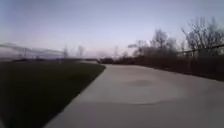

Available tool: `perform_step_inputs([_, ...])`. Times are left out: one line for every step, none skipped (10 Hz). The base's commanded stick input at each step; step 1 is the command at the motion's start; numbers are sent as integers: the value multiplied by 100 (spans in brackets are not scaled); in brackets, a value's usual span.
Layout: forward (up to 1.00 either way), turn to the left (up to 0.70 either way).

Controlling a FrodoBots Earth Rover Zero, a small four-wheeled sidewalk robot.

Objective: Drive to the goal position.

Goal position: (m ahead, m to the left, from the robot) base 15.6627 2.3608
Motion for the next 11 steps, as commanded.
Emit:
perform_step_inputs([100, 0])
perform_step_inputs([100, 1])
perform_step_inputs([100, 2])
perform_step_inputs([100, 1])
perform_step_inputs([100, 0])
perform_step_inputs([100, 1])
perform_step_inputs([100, 1])
perform_step_inputs([100, 0])
perform_step_inputs([100, 0])
perform_step_inputs([100, 0])
perform_step_inputs([100, 0])
